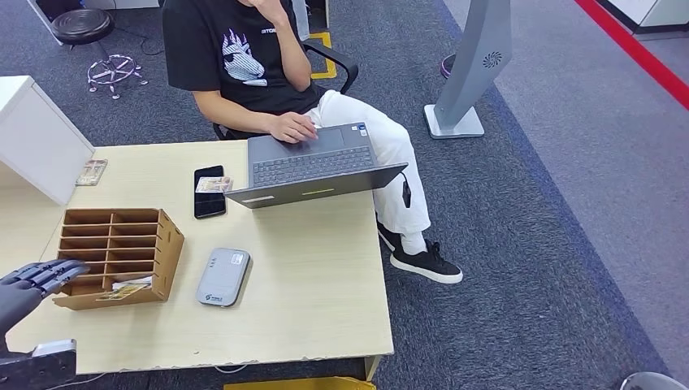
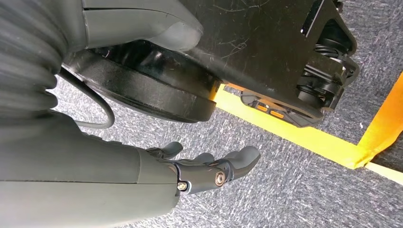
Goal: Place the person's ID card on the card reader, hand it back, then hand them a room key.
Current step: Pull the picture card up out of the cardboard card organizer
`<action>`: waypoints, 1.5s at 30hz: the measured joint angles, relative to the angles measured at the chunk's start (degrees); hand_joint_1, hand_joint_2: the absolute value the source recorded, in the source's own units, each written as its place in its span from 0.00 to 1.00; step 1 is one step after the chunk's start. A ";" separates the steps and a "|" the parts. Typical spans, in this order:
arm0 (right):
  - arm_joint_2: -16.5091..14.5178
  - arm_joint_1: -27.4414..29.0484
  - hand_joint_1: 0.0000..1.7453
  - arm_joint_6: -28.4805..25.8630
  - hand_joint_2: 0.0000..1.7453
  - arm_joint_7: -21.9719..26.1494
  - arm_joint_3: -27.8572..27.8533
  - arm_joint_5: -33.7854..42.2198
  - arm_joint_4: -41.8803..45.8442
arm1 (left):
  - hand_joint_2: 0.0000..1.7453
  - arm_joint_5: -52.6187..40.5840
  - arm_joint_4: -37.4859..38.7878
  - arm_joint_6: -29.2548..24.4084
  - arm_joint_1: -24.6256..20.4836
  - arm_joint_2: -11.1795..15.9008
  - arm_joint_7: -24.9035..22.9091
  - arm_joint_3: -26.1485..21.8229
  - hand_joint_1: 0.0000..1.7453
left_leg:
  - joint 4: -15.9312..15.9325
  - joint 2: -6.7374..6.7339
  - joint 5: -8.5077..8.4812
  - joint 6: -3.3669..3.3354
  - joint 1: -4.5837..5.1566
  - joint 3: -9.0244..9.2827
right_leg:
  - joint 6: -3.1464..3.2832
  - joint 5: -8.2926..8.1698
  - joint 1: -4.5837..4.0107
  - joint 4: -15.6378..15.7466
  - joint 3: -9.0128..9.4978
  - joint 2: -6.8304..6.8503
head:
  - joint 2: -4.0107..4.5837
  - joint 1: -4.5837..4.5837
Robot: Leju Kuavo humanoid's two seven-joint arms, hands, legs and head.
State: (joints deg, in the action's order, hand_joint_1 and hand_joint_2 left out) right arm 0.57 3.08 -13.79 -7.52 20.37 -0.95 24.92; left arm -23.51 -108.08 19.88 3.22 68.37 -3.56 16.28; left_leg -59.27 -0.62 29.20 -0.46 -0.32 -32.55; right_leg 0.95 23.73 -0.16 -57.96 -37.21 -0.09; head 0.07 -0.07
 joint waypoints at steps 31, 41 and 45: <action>1.71 7.56 0.00 0.00 1.00 -11.79 1.13 -0.36 17.91 | 1.00 -39.87 9.42 -16.56 7.00 -31.59 -16.82 -9.07 0.00 | 0.00 0.05 0.05 -0.07 0.12 0.01 | -0.04 0.01 0.14 0.05 0.03 0.05 | 0.00 0.04; 2.17 8.44 0.00 0.00 1.00 -11.87 1.06 -0.51 19.95 | 1.00 -41.22 12.27 -17.57 4.92 -36.85 -15.59 -9.06 0.00 | 0.00 0.04 0.04 -0.07 0.11 0.02 | -0.04 0.02 0.13 0.05 0.02 0.04 | 0.00 0.05; 2.23 8.68 0.00 0.00 1.00 -11.97 0.90 -1.09 20.48 | 1.00 -42.01 13.92 -18.40 3.42 -38.42 -14.24 -8.86 0.00 | 0.00 0.04 0.04 -0.07 0.11 0.03 | -0.03 0.01 0.13 0.05 0.02 0.04 | 0.00 0.05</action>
State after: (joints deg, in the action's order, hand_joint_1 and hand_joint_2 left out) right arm 2.80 11.76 -13.79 -19.49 21.27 -2.04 45.40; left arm -65.52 -94.17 1.48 6.64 29.95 -17.80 7.43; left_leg -59.27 -0.58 29.25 -0.53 -0.21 -32.53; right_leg 0.92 23.73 -0.03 -57.91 -37.19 -0.05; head 0.07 -0.02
